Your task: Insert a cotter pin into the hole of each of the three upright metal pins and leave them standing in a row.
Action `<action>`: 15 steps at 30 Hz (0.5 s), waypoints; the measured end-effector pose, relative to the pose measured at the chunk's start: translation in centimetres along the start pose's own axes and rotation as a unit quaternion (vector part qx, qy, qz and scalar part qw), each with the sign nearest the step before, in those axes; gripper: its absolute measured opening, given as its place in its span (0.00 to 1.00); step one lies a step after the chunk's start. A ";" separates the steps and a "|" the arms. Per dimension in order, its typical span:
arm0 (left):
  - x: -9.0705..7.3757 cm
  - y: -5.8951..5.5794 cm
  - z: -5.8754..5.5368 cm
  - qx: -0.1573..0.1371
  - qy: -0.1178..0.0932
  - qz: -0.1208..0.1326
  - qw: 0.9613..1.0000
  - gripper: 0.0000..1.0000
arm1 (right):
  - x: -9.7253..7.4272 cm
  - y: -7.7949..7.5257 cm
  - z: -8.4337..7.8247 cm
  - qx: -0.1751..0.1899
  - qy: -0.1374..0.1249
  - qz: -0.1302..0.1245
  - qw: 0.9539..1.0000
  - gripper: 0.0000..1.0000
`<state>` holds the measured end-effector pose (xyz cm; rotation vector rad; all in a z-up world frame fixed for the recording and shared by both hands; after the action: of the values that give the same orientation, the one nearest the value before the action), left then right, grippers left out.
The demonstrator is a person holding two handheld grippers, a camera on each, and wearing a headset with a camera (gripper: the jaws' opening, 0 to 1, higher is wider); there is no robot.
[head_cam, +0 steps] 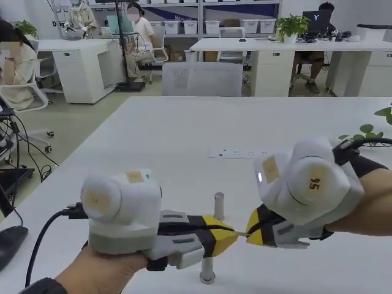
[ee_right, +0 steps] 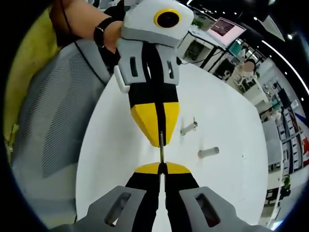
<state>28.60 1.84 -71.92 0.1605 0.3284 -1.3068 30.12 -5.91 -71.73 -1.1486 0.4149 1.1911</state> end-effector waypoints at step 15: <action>0.8 -1.2 0.0 0.040 0.009 -0.031 0.999 0.01 | 0.1 1.3 -0.3 -0.017 0.029 0.057 0.998 0.03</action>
<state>27.61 0.73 -72.07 0.2310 0.2985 -1.3814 29.08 -6.20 -72.57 -1.2032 0.5119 1.2701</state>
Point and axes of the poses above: the centre of the closed fingertips' face, and the gripper's own axes: x roughly forward along the fingers, y roughly to its left, z roughly out of its top, the point moved 5 cm from there along -x, roughly backward along the fingers, and after that the axes turned 13 degrees about -z, right-handed, at the moved point
